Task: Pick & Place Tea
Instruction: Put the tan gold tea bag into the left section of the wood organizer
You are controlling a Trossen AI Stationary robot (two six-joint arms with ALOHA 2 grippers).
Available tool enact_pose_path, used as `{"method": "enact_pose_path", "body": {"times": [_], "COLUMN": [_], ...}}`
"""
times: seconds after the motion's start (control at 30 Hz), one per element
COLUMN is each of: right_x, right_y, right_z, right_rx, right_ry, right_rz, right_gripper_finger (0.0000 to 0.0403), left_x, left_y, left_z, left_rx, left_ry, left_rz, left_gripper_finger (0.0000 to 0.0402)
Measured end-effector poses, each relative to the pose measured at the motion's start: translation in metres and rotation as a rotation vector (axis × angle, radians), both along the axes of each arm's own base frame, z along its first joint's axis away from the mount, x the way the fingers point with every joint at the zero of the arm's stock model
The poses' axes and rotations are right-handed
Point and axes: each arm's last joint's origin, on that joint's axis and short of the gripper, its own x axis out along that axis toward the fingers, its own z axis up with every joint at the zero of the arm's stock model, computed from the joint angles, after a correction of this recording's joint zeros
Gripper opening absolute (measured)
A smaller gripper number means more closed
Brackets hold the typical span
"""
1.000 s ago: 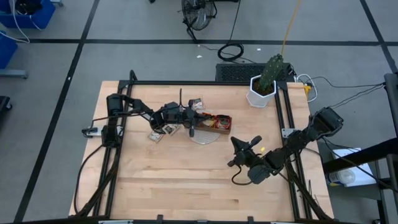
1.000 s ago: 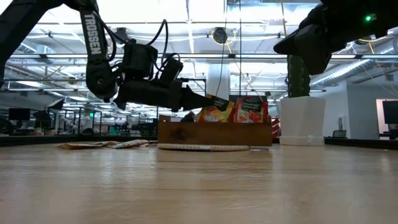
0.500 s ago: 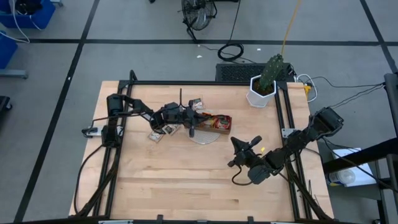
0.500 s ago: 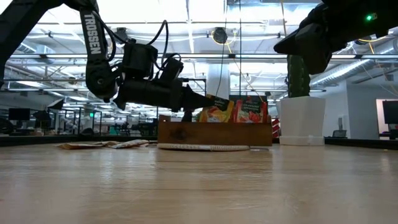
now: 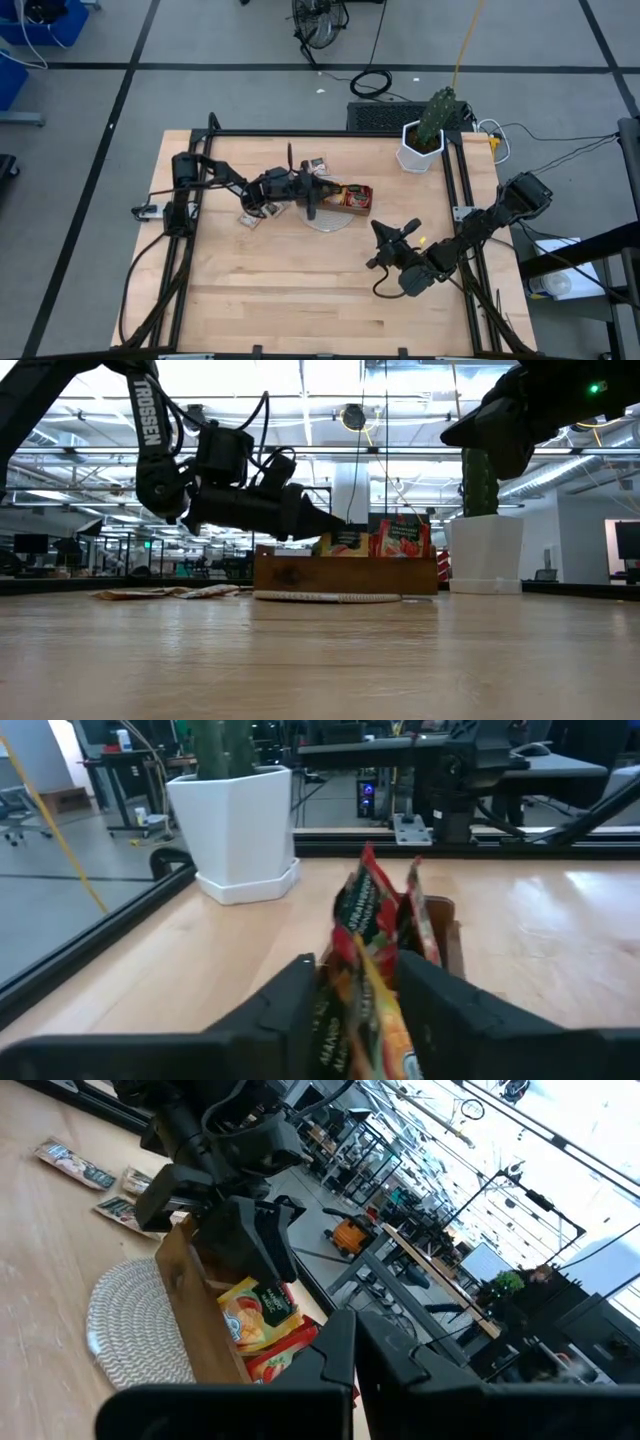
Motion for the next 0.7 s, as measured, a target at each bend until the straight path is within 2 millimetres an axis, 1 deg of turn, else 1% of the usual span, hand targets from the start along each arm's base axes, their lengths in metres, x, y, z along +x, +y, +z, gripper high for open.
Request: {"method": "enact_pose_path", "body": {"times": [0.1,0.17,0.3,0.4,0.5,0.57,0.63,0.7], "right_x": [0.000,0.000,0.000,-0.001,-0.008,-0.017,-0.027,-0.037], "right_y": [0.000,0.000,0.000,0.003,0.011,0.013,0.007,-0.008], "right_z": [0.000,0.000,0.000,0.001,0.009,0.019,0.029,0.038], "right_rx": [-0.001,-0.003,-0.004,0.014,0.071,0.159,0.264,0.353], "right_ry": [0.002,0.003,0.004,-0.019,-0.075,-0.108,-0.131,-0.161], "right_rz": [0.000,0.000,0.000,0.010,0.068,0.196,0.357,0.481], "right_gripper_finger": [0.0000,0.0000,0.0000,0.0000,0.0000,0.0000,0.0000,0.0000], "left_x": [0.001,0.001,-0.001,-0.011,-0.031,-0.050,-0.070,-0.089], "left_y": [-0.005,-0.008,-0.013,-0.016,-0.019,-0.020,-0.023,-0.027], "left_z": [0.004,0.013,0.039,0.064,0.085,0.097,0.108,0.121], "left_rx": [0.031,0.068,0.080,0.063,0.024,0.006,0.012,0.020], "left_ry": [-0.008,-0.033,-0.080,-0.019,0.155,0.280,0.375,0.429], "left_rz": [-0.016,-0.027,-0.037,-0.037,0.030,0.098,0.154,0.180], "left_gripper_finger": [0.0173,0.0185,0.0200,0.0204,0.0201,0.0198,0.0194,0.0190]}}
